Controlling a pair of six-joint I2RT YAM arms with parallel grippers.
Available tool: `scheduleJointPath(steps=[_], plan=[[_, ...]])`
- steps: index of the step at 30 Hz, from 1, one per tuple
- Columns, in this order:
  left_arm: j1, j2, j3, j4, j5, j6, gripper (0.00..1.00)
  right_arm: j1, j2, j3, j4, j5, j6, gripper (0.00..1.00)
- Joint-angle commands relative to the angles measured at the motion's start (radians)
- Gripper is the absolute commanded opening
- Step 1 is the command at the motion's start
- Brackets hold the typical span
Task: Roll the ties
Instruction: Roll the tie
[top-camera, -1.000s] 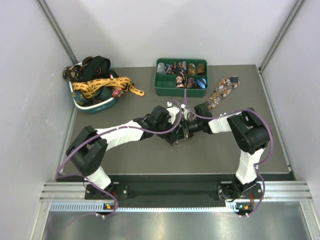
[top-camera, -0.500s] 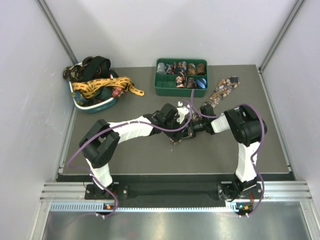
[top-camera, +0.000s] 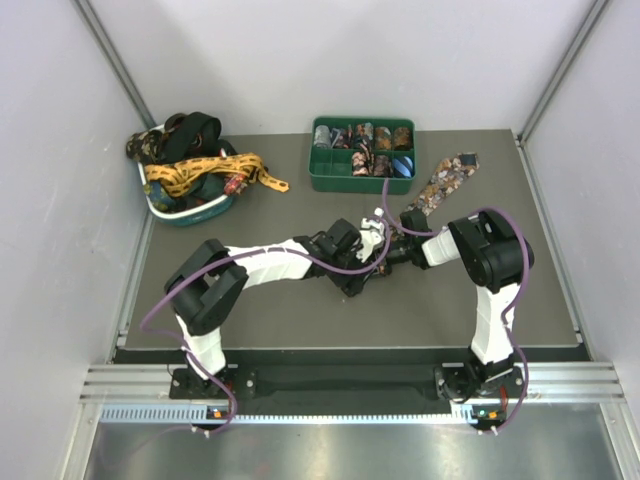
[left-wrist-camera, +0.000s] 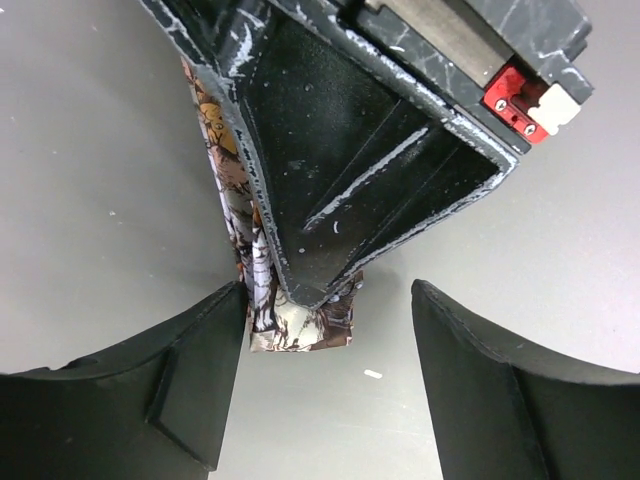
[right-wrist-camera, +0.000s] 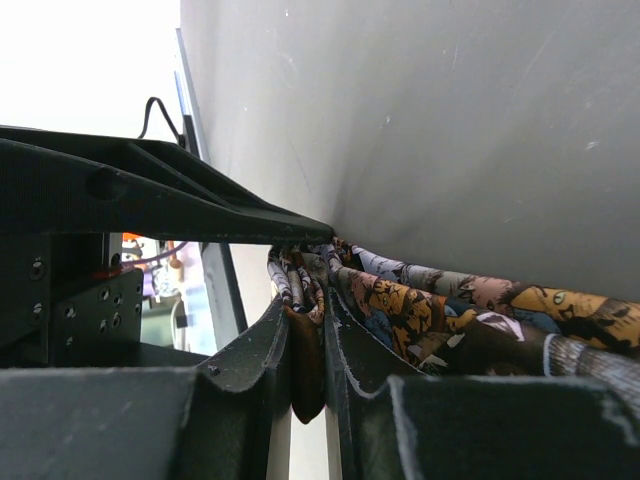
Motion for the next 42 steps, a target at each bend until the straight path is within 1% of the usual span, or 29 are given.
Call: scheduleJointPath(steps=[1,4,5,6,8,12,13,14,16,18,20,24,27,35,37,38,42], plan=[[0.004,0.016,0.024,-0.026,-0.028,-0.003,0.71,-0.007,0.021,-0.004,0.042,0.053,-0.041,0.04],[0.004,0.056,0.064,-0.041,-0.044,0.009,0.66,-0.007,0.021,-0.005,0.042,0.052,-0.041,0.05],[0.004,0.068,0.07,-0.044,-0.06,0.009,0.63,-0.007,0.021,-0.004,0.04,0.051,-0.043,0.05],[0.003,0.072,0.075,-0.046,-0.074,0.011,0.58,-0.007,0.02,-0.005,0.042,0.051,-0.043,0.05],[0.003,0.076,0.072,-0.044,-0.11,0.009,0.56,-0.006,0.018,-0.005,0.043,0.047,-0.041,0.06],[-0.008,0.081,0.058,-0.052,-0.153,0.015,0.47,-0.006,0.011,-0.008,0.045,0.045,-0.041,0.08],[-0.01,0.082,0.058,-0.058,-0.153,0.012,0.45,-0.006,0.006,-0.009,0.045,0.047,-0.041,0.09],[-0.013,0.085,0.055,-0.066,-0.184,0.011,0.44,-0.006,0.004,-0.007,0.042,0.047,-0.04,0.11],[-0.019,0.09,0.047,-0.07,-0.187,0.006,0.42,-0.006,-0.002,-0.007,0.042,0.05,-0.041,0.18],[-0.024,0.093,0.044,-0.086,-0.201,-0.001,0.41,-0.006,-0.009,-0.01,0.033,0.056,-0.046,0.27],[-0.024,0.095,0.04,-0.092,-0.204,-0.003,0.39,-0.007,-0.023,-0.012,0.023,0.065,-0.051,0.3],[-0.027,0.095,0.029,-0.098,-0.192,-0.009,0.37,-0.01,-0.058,-0.013,-0.03,0.094,-0.084,0.39],[-0.03,0.096,0.024,-0.103,-0.195,-0.011,0.36,-0.013,-0.078,-0.016,-0.052,0.11,-0.1,0.4],[-0.033,0.107,0.034,-0.116,-0.195,-0.011,0.36,-0.033,-0.141,-0.036,-0.107,0.174,-0.132,0.39],[-0.033,0.11,0.037,-0.127,-0.193,-0.012,0.35,-0.038,-0.164,-0.038,-0.128,0.211,-0.141,0.41],[-0.034,0.111,0.04,-0.127,-0.192,-0.014,0.35,-0.042,-0.176,-0.05,-0.127,0.219,-0.143,0.44],[-0.033,0.116,0.044,-0.144,-0.192,-0.018,0.35,-0.07,-0.273,-0.093,-0.102,0.275,-0.127,0.46]])
